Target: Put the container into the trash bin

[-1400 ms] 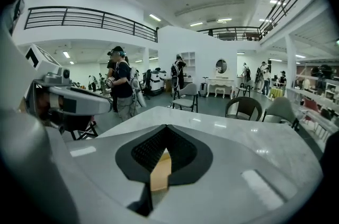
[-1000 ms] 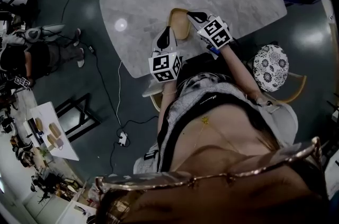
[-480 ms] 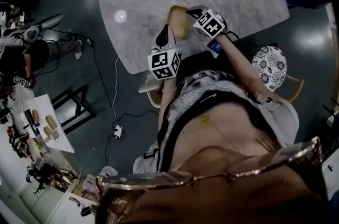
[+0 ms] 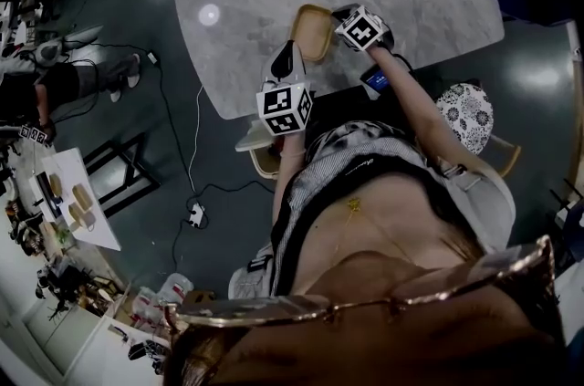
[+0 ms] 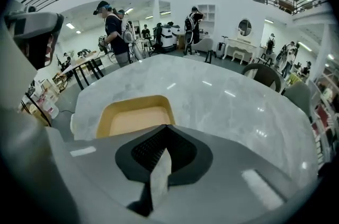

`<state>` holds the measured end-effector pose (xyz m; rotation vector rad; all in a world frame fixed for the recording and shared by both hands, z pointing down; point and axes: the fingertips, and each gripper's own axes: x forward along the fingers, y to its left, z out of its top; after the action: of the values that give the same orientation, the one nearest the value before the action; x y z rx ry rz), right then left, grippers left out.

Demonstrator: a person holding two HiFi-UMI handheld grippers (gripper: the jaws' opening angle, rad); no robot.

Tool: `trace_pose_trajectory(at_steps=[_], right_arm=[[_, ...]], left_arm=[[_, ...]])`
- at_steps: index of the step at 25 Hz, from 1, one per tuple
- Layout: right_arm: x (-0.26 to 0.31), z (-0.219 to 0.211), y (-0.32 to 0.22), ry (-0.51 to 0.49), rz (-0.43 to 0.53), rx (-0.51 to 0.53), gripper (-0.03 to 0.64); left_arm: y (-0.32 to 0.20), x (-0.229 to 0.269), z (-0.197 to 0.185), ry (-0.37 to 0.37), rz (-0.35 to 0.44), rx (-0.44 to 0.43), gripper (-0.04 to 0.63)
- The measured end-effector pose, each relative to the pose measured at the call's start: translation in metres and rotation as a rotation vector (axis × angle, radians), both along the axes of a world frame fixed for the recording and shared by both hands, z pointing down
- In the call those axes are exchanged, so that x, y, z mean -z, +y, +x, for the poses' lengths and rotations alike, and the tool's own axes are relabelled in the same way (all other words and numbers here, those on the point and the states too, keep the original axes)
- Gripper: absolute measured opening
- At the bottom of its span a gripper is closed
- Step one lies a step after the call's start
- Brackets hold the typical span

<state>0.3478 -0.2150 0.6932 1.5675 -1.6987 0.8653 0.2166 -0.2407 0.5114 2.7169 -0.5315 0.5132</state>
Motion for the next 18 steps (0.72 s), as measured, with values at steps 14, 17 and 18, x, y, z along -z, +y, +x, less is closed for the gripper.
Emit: trace_pose_trajectory(at_steps=[14,17,18], right_arm=[[-0.034,0.006,-0.029,0.042,-0.074,0.047,0.118],[-0.046,0.008,-0.028,0.043,-0.124,0.054,0.115],[-0.050,0.009,-0.026,0.044,-0.142,0.057,0.115]], left_arm=[[-0.017,-0.012,-0.029,-0.027,-0.018,0.090,0.000],[-0.019,-0.013,-0.036,-0.032,-0.021,0.117,0.000],[-0.020,-0.014,-0.038,-0.034,-0.022,0.127,0.000]])
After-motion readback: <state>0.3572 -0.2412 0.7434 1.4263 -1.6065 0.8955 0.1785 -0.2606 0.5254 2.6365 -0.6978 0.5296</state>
